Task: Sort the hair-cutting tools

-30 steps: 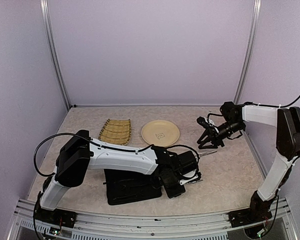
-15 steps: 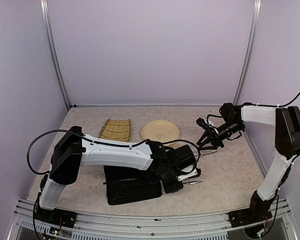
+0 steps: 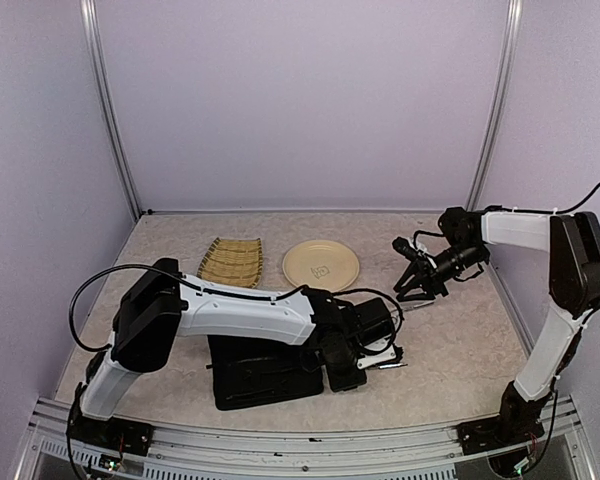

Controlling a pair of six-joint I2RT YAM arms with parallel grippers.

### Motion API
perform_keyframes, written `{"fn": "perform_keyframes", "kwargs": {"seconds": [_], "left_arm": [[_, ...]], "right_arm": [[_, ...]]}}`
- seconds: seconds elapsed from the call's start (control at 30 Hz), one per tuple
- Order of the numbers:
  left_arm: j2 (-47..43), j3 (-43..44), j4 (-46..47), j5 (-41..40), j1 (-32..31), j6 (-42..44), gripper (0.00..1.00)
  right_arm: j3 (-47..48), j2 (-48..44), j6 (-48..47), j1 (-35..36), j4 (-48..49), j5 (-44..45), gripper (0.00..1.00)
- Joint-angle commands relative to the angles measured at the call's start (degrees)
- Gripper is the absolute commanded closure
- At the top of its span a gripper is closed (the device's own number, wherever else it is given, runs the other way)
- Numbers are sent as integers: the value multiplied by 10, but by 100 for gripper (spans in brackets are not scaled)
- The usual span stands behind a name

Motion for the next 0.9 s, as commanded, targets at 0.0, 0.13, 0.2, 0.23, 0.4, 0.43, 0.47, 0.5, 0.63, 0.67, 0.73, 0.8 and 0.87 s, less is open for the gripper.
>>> {"fn": "perform_keyframes", "kwargs": {"seconds": [0.0, 0.13, 0.2, 0.23, 0.4, 0.43, 0.47, 0.5, 0.63, 0.67, 0.73, 0.8, 0.87], "left_arm": [[26, 16, -16, -12, -3, 21, 74], [44, 19, -40, -27, -6, 28, 78], [50, 19, -53, -27, -7, 29, 80], [51, 19, -56, -25, -7, 29, 84], [55, 16, -59, -31, -7, 27, 94], [55, 18, -58, -40, -7, 23, 95], [53, 19, -55, -51, -8, 18, 98], [47, 16, -47, -63, -9, 16, 100], [-15, -10, 10, -81, -9, 10, 100], [-22, -9, 16, -81, -7, 6, 100], [-45, -6, 22, -86, -6, 0, 100], [-61, -2, 22, -94, -5, -4, 100], [-73, 1, 14, -102, -5, -11, 100]], "right_arm": [[10, 8, -13, -6, -16, -18, 66], [16, 13, -15, -6, -22, -19, 66], [19, 15, -16, -6, -25, -20, 66], [19, 16, -16, -6, -26, -20, 66], [26, 17, -15, -6, -32, -22, 66], [27, 17, -15, -6, -34, -23, 66], [28, 16, -14, -5, -35, -24, 66], [29, 15, -14, -6, -37, -24, 65], [35, 8, -12, -6, -45, -21, 66], [37, 6, -12, -6, -47, -18, 66], [39, 1, -11, -7, -49, -15, 66], [43, -2, -8, -6, -52, -12, 66], [48, -4, -7, -7, -55, -11, 66]]}}
